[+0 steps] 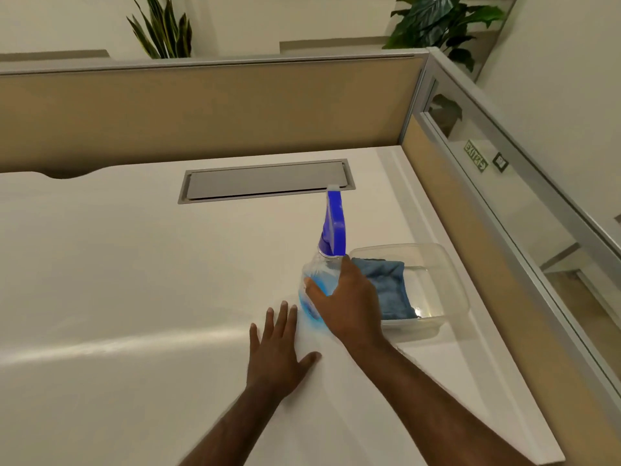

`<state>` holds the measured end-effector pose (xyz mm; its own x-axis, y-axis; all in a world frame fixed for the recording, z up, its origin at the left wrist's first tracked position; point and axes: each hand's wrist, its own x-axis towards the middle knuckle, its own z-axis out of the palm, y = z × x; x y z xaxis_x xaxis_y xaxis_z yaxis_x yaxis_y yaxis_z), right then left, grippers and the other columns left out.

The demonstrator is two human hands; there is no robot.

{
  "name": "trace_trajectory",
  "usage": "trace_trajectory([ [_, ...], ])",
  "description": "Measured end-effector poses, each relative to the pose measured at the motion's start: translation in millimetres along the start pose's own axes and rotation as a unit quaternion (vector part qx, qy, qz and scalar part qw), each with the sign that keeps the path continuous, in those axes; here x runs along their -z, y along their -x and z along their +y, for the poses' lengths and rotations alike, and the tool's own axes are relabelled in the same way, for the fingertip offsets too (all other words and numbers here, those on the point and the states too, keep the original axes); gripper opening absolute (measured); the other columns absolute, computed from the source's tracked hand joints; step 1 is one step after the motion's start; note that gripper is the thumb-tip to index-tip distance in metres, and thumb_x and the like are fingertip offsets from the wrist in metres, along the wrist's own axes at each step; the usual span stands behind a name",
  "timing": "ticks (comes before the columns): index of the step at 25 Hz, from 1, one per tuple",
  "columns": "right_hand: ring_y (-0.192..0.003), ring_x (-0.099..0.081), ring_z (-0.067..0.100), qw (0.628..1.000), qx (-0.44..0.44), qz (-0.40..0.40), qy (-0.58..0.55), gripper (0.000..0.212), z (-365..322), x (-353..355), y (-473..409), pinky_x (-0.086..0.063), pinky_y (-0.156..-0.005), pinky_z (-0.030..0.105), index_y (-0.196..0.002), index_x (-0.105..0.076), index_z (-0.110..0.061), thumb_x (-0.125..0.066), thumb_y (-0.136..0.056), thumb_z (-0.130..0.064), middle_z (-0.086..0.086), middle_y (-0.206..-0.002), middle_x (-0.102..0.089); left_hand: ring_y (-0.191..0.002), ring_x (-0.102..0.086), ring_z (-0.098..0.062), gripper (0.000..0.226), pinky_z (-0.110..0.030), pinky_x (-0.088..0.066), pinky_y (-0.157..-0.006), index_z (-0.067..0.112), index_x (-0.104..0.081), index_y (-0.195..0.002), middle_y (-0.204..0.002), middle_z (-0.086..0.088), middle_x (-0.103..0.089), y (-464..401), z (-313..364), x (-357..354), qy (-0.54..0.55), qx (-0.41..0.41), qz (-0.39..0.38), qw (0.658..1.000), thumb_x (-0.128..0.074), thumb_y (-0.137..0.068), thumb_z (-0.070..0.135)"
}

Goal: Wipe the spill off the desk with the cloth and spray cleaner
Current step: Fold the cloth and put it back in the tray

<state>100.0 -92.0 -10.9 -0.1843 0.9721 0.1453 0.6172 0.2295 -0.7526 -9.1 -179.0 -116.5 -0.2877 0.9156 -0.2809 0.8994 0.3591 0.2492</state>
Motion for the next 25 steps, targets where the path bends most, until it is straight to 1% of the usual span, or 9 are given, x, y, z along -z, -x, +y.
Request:
trace_trajectory([
  [2, -0.095, -0.053, 0.006, 0.998, -0.012, 0.057, -0.021, 0.067, -0.3, 25.9, -7.2, -0.033, -0.07, 0.004, -0.123, -0.052, -0.016, -0.061, -0.072, -0.061, 0.001, -0.12, -0.064, -0.149, 0.012, -0.022, 0.096, -0.049, 0.004, -0.118, 0.031, 0.012, -0.151, -0.162, 0.005, 0.014, -1.9, -3.6, -4.4, 0.006, -0.01, 0.002, 1.0, -0.027, -0.079, 0.082],
  [4, -0.103, -0.06, 0.011, 0.994, -0.019, 0.106, -0.034, 0.074, 4.6, 56.9, -18.6, -0.041, -0.078, 0.012, -0.124, -0.052, -0.016, -0.057, -0.068, -0.064, 0.002, -0.122, -0.064, -0.149, 0.012, -0.022, 0.094, -0.047, 0.001, -0.119, 0.032, 0.009, -0.152, -0.162, 0.005, 0.014, -3.3, -4.8, -7.6, 0.012, -0.013, 0.004, 1.0, -0.028, -0.08, 0.08],
  [6, -0.107, -0.063, 0.017, 0.987, -0.016, 0.154, -0.036, 0.07, 15.9, 87.6, -30.5, -0.049, -0.083, 0.023, -0.125, -0.051, -0.015, -0.064, -0.072, -0.058, 0.003, -0.123, -0.064, -0.149, 0.013, -0.022, 0.093, -0.045, 0.0, -0.119, 0.032, 0.007, -0.152, -0.162, 0.005, 0.014, -4.0, -4.2, -8.0, 0.013, -0.012, 0.005, 1.0, -0.029, -0.081, 0.079],
  [8, -0.107, -0.064, 0.018, 0.981, -0.015, 0.191, -0.02, 0.066, 32.9, 112.3, -39.1, -0.054, -0.085, 0.028, -0.126, -0.051, -0.012, -0.069, -0.074, -0.05, 0.005, -0.123, -0.064, -0.149, 0.013, -0.021, 0.092, -0.045, 0.0, -0.12, 0.032, 0.006, -0.152, -0.162, 0.005, 0.015, -4.0, -3.1, -8.2, 0.018, -0.012, 0.009, 1.0, -0.03, -0.082, 0.078],
  [10, -0.107, -0.064, 0.02, 0.977, -0.034, 0.209, 0.006, 0.064, 51.4, 126.0, -44.2, -0.057, -0.087, 0.034, -0.126, -0.051, -0.011, -0.071, -0.077, -0.046, 0.006, -0.123, -0.064, -0.149, 0.013, -0.021, 0.092, -0.045, 0.0, -0.12, 0.031, 0.007, -0.152, -0.162, 0.005, 0.015, -3.3, -2.9, -8.7, 0.022, -0.014, 0.009, 1.0, -0.031, -0.082, 0.077],
  [12, -0.106, -0.065, 0.021, 0.977, -0.057, 0.206, 0.024, 0.063, 68.8, 129.6, -46.4, -0.057, -0.087, 0.036, -0.126, -0.051, -0.011, -0.069, -0.078, -0.047, 0.007, -0.123, -0.064, -0.149, 0.013, -0.021, 0.091, -0.046, -0.001, -0.12, 0.031, 0.006, -0.152, -0.161, 0.006, 0.015, -2.9, -2.3, -9.0, 0.022, -0.015, 0.008, 1.0, -0.032, -0.083, 0.077],
  [17, -0.102, -0.066, 0.021, 0.979, -0.084, 0.18, 0.04, 0.06, 101.5, 120.5, -43.0, -0.056, -0.081, 0.034, -0.124, -0.05, -0.014, -0.07, -0.078, -0.047, 0.005, -0.119, -0.066, -0.149, 0.013, -0.021, 0.091, -0.045, -0.001, -0.119, 0.031, 0.007, -0.152, -0.161, 0.006, 0.015, -3.2, -2.9, -9.2, 0.015, -0.016, 0.007, 1.0, -0.031, -0.083, 0.077],
  [22, -0.101, -0.067, 0.024, 0.982, -0.107, 0.143, 0.055, 0.059, 121.7, 114.0, -40.4, -0.058, -0.084, 0.038, -0.125, -0.05, -0.011, -0.072, -0.08, -0.042, 0.008, -0.116, -0.066, -0.148, 0.014, -0.02, 0.091, -0.044, 0.001, -0.119, 0.032, 0.008, -0.151, -0.161, 0.007, 0.016, -2.3, -2.7, -8.5, 0.016, -0.014, 0.003, 1.0, -0.031, -0.083, 0.077],
  [25, -0.1, -0.067, 0.024, 0.984, -0.106, 0.137, 0.049, 0.058, 128.6, 114.7, -44.3, -0.057, -0.083, 0.036, -0.124, -0.049, -0.011, -0.071, -0.08, -0.043, 0.008, -0.115, -0.066, -0.149, 0.014, -0.02, 0.091, -0.044, 0.001, -0.119, 0.032, 0.007, -0.152, -0.161, 0.006, 0.015, -2.2, -1.6, -7.7, 0.01, -0.012, 0.002, 1.0, -0.032, -0.083, 0.077],
])
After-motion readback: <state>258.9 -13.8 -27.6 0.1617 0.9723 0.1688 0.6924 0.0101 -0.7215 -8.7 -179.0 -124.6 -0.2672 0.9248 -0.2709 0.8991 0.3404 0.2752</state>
